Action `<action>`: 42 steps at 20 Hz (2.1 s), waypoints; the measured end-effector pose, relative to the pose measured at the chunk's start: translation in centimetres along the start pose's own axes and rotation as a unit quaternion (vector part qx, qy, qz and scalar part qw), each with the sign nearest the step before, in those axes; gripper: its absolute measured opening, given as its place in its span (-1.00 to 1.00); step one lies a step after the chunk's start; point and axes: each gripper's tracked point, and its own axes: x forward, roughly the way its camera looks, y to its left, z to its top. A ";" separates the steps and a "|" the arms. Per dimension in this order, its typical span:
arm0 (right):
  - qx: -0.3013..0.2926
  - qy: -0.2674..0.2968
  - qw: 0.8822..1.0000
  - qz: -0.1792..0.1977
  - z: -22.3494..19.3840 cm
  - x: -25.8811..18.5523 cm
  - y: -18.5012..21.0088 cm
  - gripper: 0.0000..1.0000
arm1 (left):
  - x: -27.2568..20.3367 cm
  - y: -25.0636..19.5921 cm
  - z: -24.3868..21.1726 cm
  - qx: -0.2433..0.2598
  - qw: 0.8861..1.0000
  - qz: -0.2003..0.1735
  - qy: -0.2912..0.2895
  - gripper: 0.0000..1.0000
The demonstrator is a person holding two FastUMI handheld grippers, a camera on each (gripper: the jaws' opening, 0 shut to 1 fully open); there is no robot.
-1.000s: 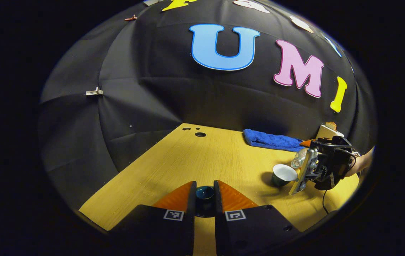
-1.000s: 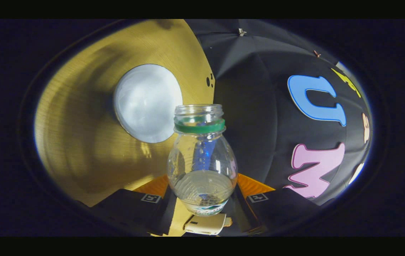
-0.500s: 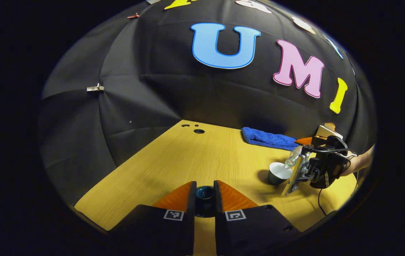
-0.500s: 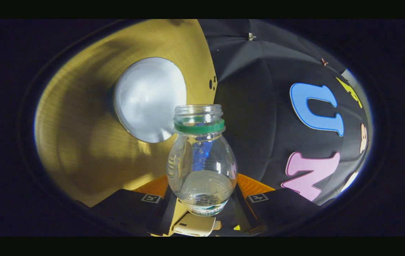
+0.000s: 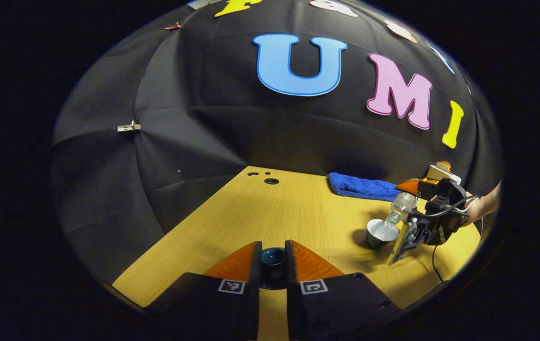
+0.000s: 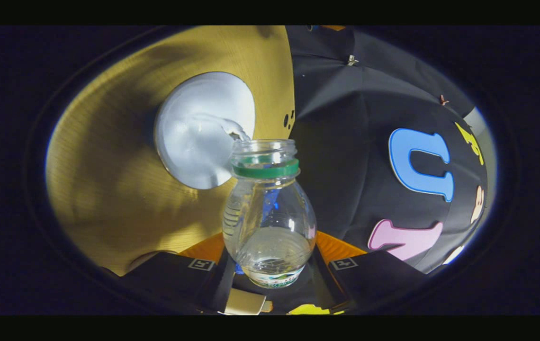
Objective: Open the teacup lid with one hand, grasp the water bottle and pour water into the teacup with the other hand; after pouring, place the water bottle on the coaster and then close the teacup lid.
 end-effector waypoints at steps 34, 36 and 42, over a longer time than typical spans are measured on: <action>-0.129 -0.040 0.991 0.001 0.6 0.7 -4.9 0.46 | -1.1 -1.2 1.5 0.013 1.000 -0.013 -0.015 -0.45; -0.137 -0.043 0.990 -0.002 0.7 0.8 -5.6 0.46 | -1.3 -1.2 1.6 0.015 1.000 -0.013 -0.016 -0.45; -0.153 -0.050 0.987 -0.003 1.0 0.5 -6.0 0.46 | -1.7 -1.2 2.0 0.012 1.000 -0.011 -0.021 -0.45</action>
